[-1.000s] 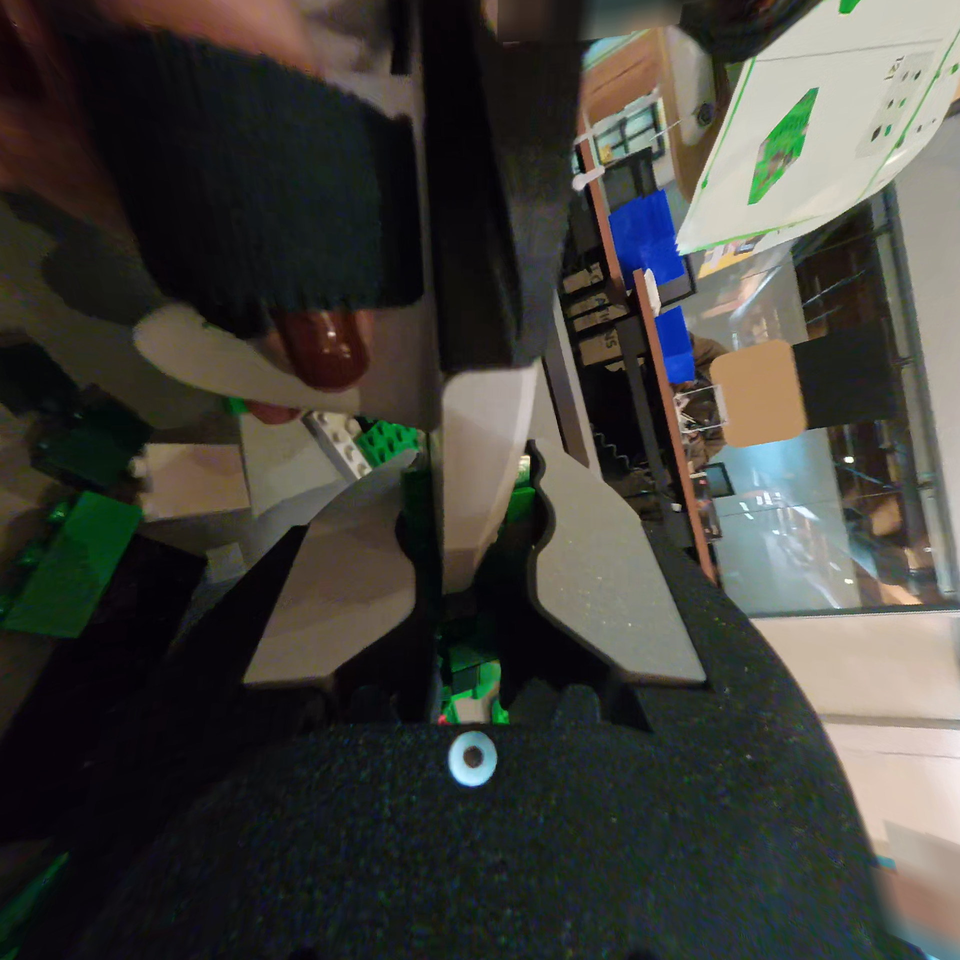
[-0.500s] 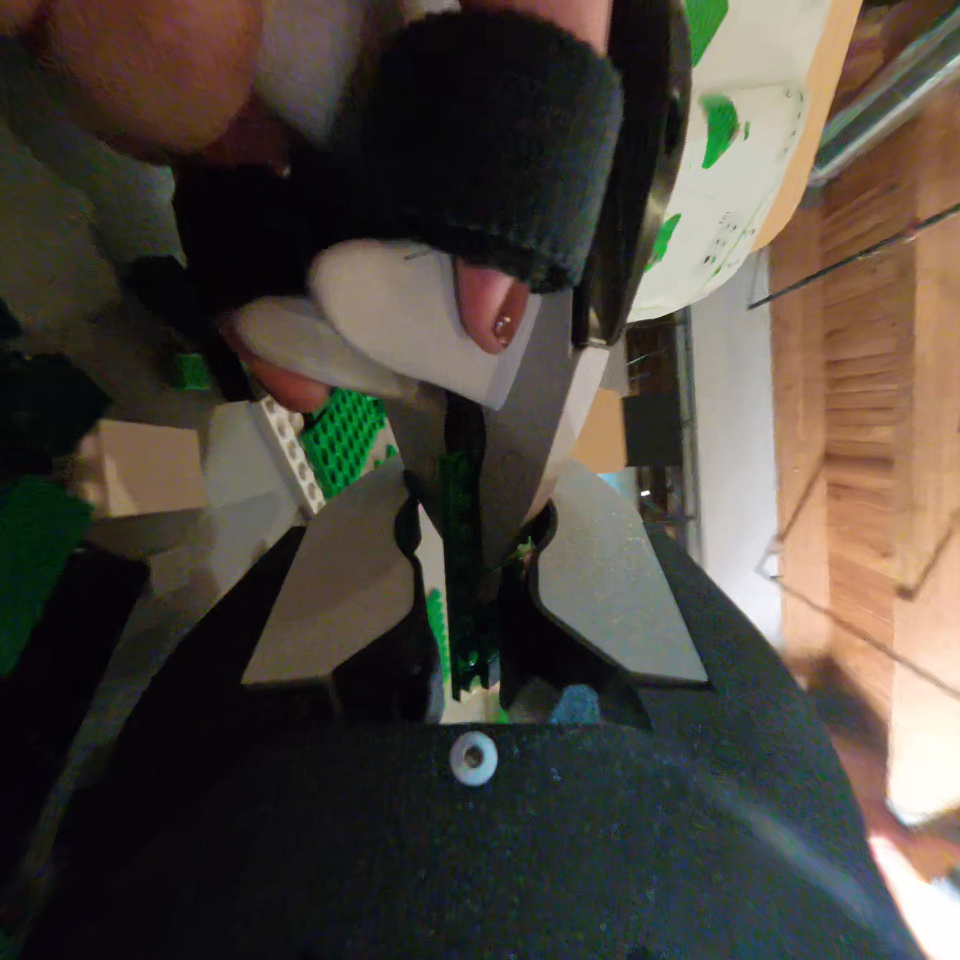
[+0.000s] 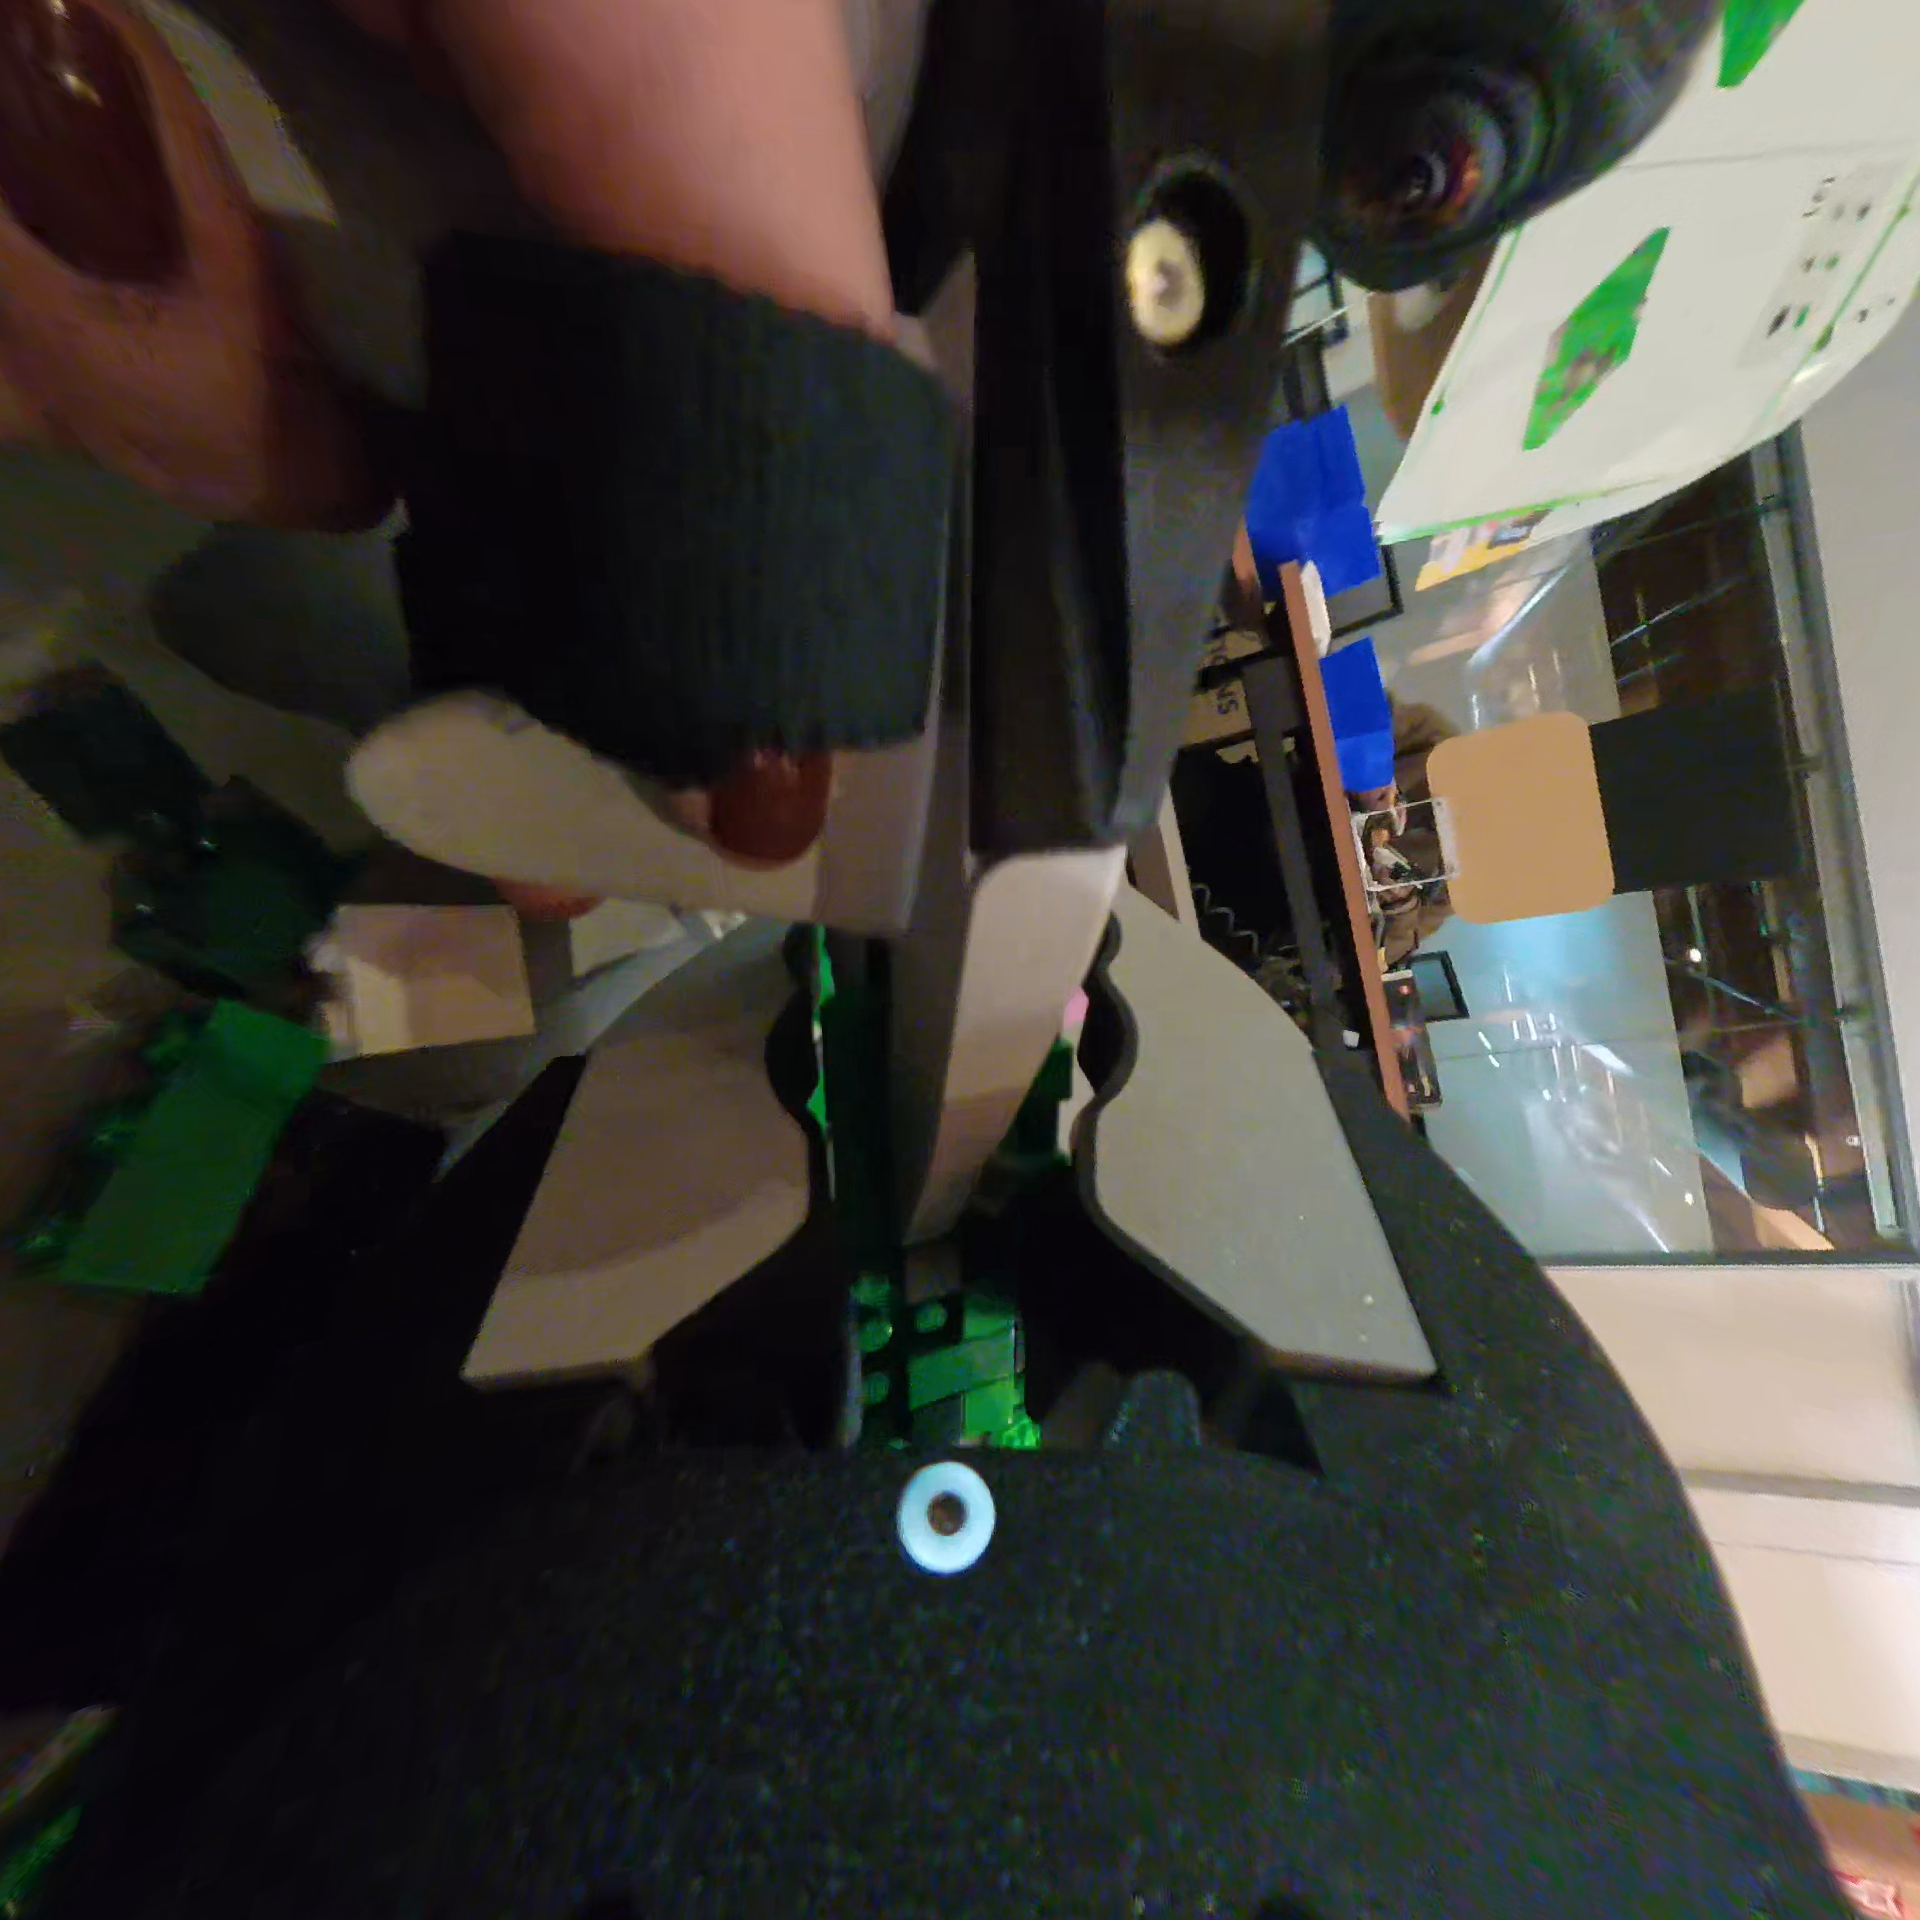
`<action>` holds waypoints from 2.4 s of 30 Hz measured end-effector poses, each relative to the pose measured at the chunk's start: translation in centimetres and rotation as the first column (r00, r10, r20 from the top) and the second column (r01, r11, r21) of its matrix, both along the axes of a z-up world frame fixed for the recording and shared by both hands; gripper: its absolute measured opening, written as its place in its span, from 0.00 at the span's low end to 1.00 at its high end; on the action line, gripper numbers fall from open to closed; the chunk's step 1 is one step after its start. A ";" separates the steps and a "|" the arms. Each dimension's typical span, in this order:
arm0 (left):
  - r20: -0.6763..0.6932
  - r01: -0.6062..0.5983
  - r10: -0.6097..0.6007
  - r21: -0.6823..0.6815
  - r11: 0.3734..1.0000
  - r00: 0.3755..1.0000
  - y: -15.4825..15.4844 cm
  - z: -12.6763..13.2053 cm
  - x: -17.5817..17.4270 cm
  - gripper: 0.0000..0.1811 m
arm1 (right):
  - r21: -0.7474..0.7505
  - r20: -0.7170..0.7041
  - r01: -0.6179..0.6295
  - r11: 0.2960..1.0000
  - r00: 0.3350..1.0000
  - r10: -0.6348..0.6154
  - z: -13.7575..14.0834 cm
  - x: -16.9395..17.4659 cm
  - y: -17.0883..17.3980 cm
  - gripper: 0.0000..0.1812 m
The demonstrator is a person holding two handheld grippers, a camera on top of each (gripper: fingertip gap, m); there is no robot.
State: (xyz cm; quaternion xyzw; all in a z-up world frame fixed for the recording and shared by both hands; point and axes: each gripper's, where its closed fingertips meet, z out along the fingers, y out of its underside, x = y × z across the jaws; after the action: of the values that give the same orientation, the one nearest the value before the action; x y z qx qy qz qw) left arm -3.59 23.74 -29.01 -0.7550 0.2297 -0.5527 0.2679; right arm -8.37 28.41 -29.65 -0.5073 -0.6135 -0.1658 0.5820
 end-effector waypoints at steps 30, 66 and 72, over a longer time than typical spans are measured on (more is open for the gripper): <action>0.076 0.021 -0.015 -0.076 0.997 0.997 0.3 0.5 -0.3 0.04 | 0.224 0.141 0.054 0.973 0.986 -0.088 0.9 0.7 0.9 0.22; 0.075 -0.048 0.053 -0.066 0.997 0.996 1.1 0.4 -0.7 0.03 | -0.057 -0.017 0.102 0.993 0.994 -0.103 0.2 1.7 1.3 0.32; 0.064 -0.040 0.042 -0.040 0.998 0.997 0.9 0.4 -0.6 0.03 | -0.092 0.007 0.109 0.990 0.994 -0.109 -0.2 2.1 1.3 0.31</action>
State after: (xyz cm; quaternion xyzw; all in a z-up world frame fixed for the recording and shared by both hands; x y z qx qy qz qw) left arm -4.19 24.64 -28.60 -0.7463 0.1947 -0.5757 0.2717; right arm -6.30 29.69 -29.80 -0.5662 -0.5926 -0.1693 0.5473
